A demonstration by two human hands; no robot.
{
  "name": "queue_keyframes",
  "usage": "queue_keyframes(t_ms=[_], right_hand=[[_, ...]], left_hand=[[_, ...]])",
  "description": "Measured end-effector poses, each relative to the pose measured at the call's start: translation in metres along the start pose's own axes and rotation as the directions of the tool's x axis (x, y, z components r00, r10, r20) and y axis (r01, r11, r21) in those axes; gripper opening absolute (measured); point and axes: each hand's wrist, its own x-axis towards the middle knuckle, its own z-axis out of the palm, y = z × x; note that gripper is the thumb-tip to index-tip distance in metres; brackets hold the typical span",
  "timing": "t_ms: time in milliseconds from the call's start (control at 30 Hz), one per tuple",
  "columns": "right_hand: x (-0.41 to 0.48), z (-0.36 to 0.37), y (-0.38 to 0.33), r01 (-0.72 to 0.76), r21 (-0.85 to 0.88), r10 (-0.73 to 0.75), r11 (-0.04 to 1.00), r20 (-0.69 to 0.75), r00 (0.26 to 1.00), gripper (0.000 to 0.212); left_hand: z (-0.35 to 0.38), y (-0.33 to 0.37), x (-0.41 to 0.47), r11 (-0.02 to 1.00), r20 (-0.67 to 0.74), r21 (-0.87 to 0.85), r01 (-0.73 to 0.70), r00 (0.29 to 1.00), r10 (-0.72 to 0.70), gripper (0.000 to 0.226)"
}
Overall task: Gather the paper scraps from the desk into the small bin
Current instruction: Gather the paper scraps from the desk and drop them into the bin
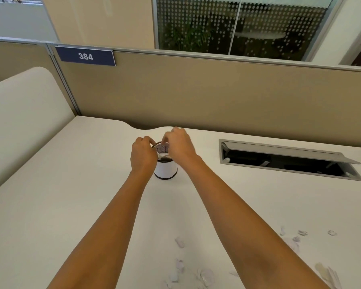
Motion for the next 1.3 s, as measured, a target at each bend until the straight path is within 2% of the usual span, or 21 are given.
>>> queue_keyframes(t_ms=[67, 133, 300, 500, 633, 800, 1033, 1167, 1300], right_hand=[[-0.021, -0.005, 0.016, -0.102, 0.151, 0.113, 0.983, -0.066, 0.991, 0.033], [-0.048, -0.004, 0.036, -0.178, 0.191, 0.192, 0.965, -0.052, 0.980, 0.044], [-0.112, 0.017, 0.083, -0.339, 0.089, 0.336, 0.937, 0.049, 0.941, 0.044], [-0.181, 0.043, 0.116, -0.376, -0.139, 0.399, 0.916, 0.233, 0.887, 0.042], [-0.210, 0.048, 0.121, -0.315, -0.153, 0.348, 0.937, 0.316, 0.883, 0.043], [-0.234, 0.051, 0.116, -0.242, -0.015, 0.236, 0.970, 0.299, 0.925, 0.047], [-0.269, 0.046, 0.110, -0.107, 0.094, 0.088, 0.990, 0.192, 0.977, 0.035], [-0.281, 0.040, 0.109, -0.037, 0.118, 0.013, 0.992, 0.202, 0.979, 0.033], [-0.288, 0.043, 0.109, -0.108, 0.105, 0.093, 0.989, 0.138, 0.986, 0.027]], left_hand=[[-0.004, 0.000, -0.014, 0.999, -0.032, -0.008, -0.038, 0.999, 0.038, 0.021], [-0.005, -0.001, -0.033, 0.997, -0.044, -0.023, -0.077, 0.996, 0.076, 0.021], [0.007, -0.005, -0.092, 0.987, 0.047, -0.029, -0.159, 0.986, 0.160, 0.021], [0.025, -0.023, -0.156, 0.972, 0.225, -0.025, -0.234, 0.946, 0.234, 0.021], [0.030, -0.038, -0.188, 0.952, 0.369, -0.007, -0.305, 0.884, 0.286, 0.029], [0.029, -0.061, -0.228, 0.960, 0.468, 0.067, -0.271, 0.858, 0.210, 0.039], [0.024, -0.073, -0.264, 0.958, 0.420, 0.111, -0.265, 0.886, 0.196, 0.041], [0.020, -0.067, -0.275, 0.998, 0.292, -0.039, -0.052, 0.954, 0.061, 0.026], [0.019, -0.057, -0.276, 1.000, 0.302, -0.015, -0.018, 0.953, 0.022, 0.023]])
